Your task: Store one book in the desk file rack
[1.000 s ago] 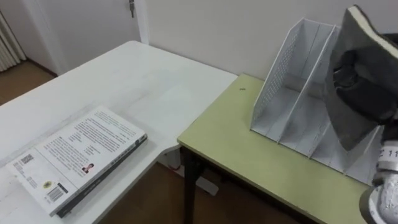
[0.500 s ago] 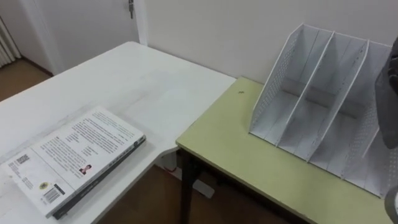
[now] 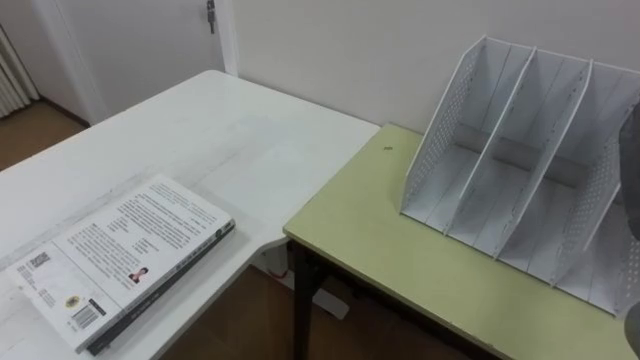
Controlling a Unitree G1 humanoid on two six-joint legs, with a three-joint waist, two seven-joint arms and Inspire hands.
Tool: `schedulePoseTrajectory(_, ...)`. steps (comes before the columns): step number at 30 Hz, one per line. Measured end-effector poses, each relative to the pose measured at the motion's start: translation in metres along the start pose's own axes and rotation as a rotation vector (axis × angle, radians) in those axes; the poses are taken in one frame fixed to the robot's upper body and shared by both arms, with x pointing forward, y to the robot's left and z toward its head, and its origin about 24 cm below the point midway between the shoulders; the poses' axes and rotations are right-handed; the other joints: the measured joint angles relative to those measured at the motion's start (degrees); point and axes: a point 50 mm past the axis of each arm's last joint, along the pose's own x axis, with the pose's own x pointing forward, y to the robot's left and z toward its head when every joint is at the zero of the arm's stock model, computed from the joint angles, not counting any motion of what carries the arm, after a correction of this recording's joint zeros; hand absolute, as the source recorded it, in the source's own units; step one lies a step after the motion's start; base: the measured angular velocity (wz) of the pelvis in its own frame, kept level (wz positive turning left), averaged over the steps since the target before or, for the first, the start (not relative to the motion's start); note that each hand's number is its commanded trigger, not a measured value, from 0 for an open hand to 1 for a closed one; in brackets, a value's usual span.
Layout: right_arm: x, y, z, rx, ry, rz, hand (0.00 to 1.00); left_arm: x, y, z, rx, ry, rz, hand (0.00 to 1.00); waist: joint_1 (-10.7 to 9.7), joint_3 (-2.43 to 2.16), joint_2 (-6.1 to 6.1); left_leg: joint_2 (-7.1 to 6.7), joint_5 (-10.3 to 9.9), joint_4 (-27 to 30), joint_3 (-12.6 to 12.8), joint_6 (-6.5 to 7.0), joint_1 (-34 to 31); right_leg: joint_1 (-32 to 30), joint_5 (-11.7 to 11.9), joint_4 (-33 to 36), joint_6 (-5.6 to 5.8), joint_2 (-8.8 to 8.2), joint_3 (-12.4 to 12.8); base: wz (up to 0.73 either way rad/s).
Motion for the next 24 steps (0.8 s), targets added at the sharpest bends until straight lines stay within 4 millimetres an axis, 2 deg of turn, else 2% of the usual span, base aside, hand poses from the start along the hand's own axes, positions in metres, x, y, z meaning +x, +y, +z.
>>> schedulePoseTrajectory(24, 0.0001, -0.0010, -0.0021, -0.001, 0.011, -0.010, 1.00, 0.0003, 0.0012, 0.0005, 0.008, 0.001, 0.034, 0.00, 0.2, -0.09, -0.58, 0.01, 0.0, 0.2, -0.1, -0.01, -0.2, 0.1, 0.0, -0.1, 0.00, -0.07, -0.4, 0.00)
